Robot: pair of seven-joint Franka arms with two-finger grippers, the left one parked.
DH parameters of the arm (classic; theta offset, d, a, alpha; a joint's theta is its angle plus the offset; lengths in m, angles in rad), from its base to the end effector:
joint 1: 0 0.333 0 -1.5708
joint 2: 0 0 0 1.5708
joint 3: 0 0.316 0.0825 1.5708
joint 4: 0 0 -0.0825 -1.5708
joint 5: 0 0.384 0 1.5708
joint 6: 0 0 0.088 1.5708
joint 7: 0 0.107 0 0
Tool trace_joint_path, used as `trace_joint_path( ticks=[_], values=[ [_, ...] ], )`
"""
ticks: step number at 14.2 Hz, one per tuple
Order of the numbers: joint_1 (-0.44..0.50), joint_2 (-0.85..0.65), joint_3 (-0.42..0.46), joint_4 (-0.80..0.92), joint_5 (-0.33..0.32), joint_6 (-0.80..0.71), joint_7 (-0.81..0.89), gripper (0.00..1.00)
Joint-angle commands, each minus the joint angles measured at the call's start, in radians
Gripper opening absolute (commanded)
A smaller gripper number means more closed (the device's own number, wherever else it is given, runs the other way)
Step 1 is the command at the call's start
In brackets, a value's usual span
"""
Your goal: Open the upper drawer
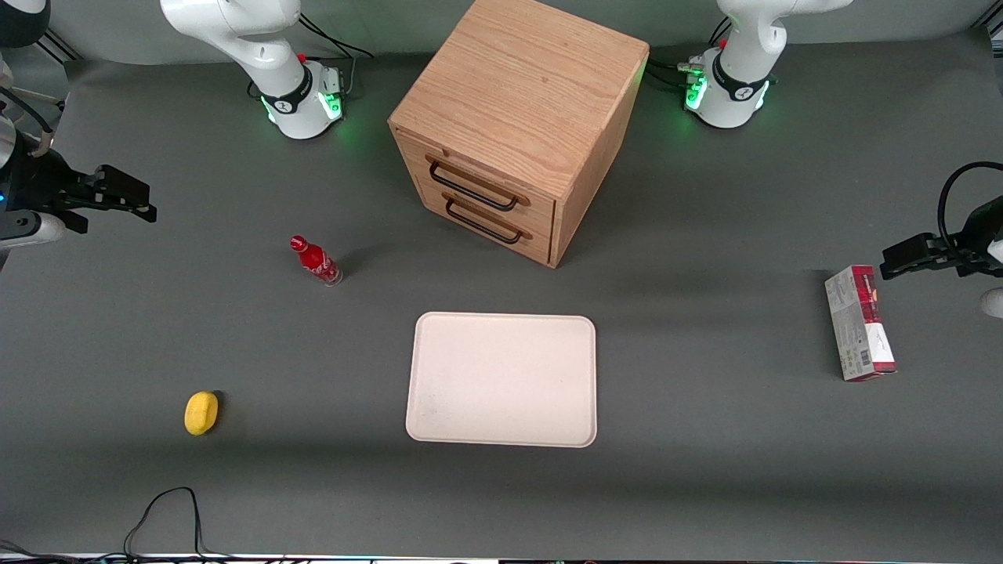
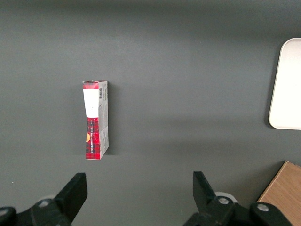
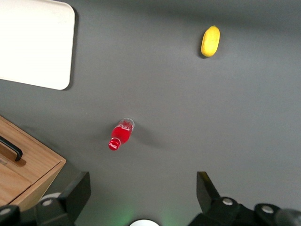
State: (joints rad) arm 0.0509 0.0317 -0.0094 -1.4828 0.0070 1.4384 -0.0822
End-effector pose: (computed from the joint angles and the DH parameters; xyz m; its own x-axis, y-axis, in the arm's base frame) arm 0.5503 0.0238 0.6368 0.9894 0.1242 -0.0752 0.1235 -0.9923 -0.0129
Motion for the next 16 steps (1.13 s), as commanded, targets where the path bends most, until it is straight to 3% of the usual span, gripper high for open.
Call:
trace_joint_path(
  ticks=[1,4,7,10,14,16],
  values=[
    [0.012,0.014,-0.006,0.033,0.039,-0.030,0.009,1.00],
    [0.024,0.014,0.003,0.042,0.051,-0.058,0.009,1.00],
    [0.095,0.059,0.008,0.131,0.050,-0.084,0.009,1.00],
    [0.199,0.060,0.008,0.141,0.054,-0.084,0.010,1.00],
    [0.404,0.135,0.011,0.160,0.053,-0.018,0.002,1.00],
    [0.441,0.213,0.028,0.217,0.103,-0.001,-0.051,1.00]
  ],
)
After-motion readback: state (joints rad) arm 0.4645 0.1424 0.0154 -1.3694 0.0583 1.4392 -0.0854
